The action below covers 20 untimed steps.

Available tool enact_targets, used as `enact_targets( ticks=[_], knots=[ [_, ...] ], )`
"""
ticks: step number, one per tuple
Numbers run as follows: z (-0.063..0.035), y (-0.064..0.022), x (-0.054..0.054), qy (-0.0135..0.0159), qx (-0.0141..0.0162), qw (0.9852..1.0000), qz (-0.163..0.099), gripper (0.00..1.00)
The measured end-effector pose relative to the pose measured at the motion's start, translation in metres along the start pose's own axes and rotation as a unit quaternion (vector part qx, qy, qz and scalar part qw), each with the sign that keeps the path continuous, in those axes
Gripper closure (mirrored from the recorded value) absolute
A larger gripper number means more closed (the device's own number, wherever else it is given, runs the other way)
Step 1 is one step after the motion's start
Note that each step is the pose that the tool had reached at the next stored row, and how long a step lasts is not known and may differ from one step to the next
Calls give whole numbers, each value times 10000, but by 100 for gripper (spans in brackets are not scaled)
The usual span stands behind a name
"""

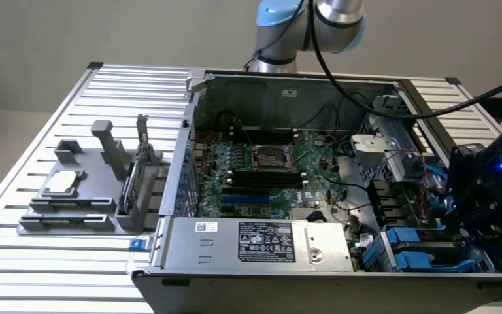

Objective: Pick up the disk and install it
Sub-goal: 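Insert the first disk wire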

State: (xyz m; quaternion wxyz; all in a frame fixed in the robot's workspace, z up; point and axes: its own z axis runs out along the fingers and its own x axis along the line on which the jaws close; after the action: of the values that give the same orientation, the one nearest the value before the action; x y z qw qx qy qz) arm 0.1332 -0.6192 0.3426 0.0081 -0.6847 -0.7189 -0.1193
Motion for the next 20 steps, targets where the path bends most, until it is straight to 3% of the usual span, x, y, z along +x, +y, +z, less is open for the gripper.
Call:
enact_targets(
  ticks=[7, 11, 20],
  knots=[
    [-10, -90, 5, -11, -13, 10000, 71, 84],
    [-8, -94, 5, -27, -25, 9999, 128, 84],
    [14, -99, 1, -33, -48, 9999, 148, 84]
  ],
)
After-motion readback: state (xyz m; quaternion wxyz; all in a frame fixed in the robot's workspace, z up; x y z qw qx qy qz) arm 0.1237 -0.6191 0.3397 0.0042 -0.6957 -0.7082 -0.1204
